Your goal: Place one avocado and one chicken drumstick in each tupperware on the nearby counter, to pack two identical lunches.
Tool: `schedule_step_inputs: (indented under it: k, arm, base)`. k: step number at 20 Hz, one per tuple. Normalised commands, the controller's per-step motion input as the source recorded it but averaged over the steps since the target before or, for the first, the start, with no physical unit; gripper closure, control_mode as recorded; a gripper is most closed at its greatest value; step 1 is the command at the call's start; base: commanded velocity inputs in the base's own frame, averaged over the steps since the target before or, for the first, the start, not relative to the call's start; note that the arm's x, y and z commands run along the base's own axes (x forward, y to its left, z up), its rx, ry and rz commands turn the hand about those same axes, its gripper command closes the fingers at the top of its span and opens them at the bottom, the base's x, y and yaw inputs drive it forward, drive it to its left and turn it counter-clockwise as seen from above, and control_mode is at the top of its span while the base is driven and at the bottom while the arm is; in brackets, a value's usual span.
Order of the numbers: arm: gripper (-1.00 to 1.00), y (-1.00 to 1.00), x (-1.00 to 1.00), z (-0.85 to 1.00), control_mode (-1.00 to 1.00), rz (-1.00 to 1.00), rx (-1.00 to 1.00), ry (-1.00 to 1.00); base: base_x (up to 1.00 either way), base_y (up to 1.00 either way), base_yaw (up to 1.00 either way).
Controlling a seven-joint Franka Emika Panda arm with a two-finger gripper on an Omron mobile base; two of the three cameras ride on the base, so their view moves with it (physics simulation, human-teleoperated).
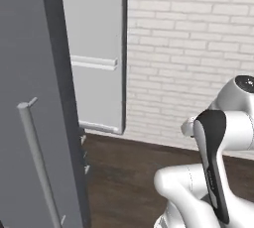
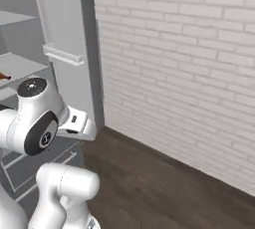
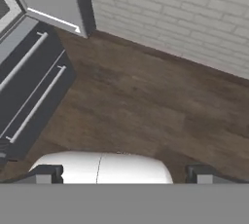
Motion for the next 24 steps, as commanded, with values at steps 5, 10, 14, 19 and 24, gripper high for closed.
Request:
schedule_step_inputs:
  k: [5, 10, 14, 19, 24]
  arm:
    - [-1.0, 0.0, 0.0, 0.0, 1.0, 0.0, 0.0, 0.0]
    - [-1.0, 0.0, 0.0, 0.0, 1.0, 0.0, 0.0, 0.0]
    - [-1.0, 0.0, 0.0, 0.0, 1.0, 0.0, 0.0, 0.0]
    - [-1.0, 0.0, 0.0, 0.0, 1.0, 0.0, 0.0, 0.0]
    - [-1.0, 0.0, 0.0, 0.0, 1.0, 0.0, 0.0, 0.0]
  base:
    - [1.0, -0.21, 0.75]
    - [0.62, -0.37, 0.78]
    - [0.1, -0.32, 0.89]
    - [0.06, -0.18, 0.8]
    - [0.5, -0.49, 0.68]
